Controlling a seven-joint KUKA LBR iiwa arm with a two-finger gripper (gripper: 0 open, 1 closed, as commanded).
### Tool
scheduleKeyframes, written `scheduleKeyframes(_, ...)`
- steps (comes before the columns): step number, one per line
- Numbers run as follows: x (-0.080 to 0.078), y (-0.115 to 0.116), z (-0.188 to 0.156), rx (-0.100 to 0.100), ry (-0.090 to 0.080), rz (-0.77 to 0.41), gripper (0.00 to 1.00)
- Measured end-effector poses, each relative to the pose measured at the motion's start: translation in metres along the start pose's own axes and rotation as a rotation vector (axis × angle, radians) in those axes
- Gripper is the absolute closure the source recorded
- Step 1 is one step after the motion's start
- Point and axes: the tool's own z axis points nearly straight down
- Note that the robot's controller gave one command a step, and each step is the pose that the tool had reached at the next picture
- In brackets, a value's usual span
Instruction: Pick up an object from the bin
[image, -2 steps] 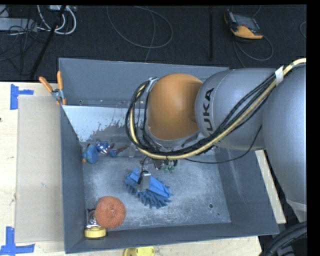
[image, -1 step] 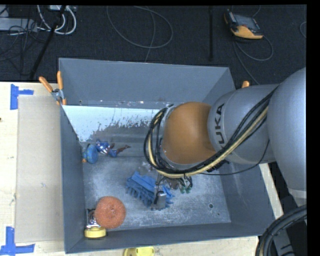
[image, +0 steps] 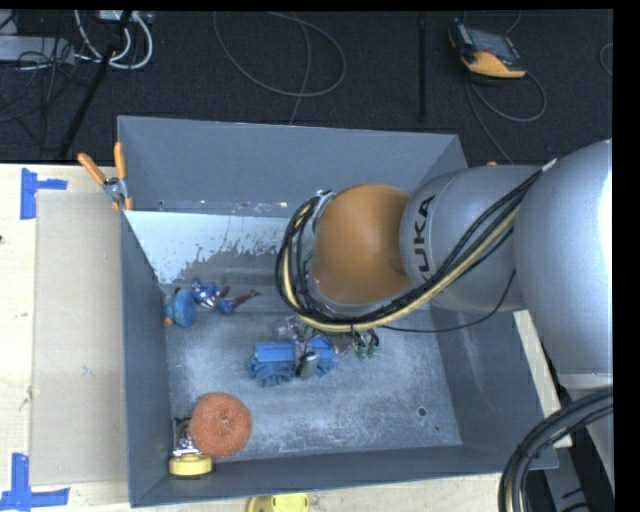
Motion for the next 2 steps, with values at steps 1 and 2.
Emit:
scheduleKeyframes(1,0.000,0.000,0.000,0.000,0.000,0.002,1.00)
scheduleKeyframes(2,0.020,0.014,-0.105,0.000,0.001,0.018,1.00)
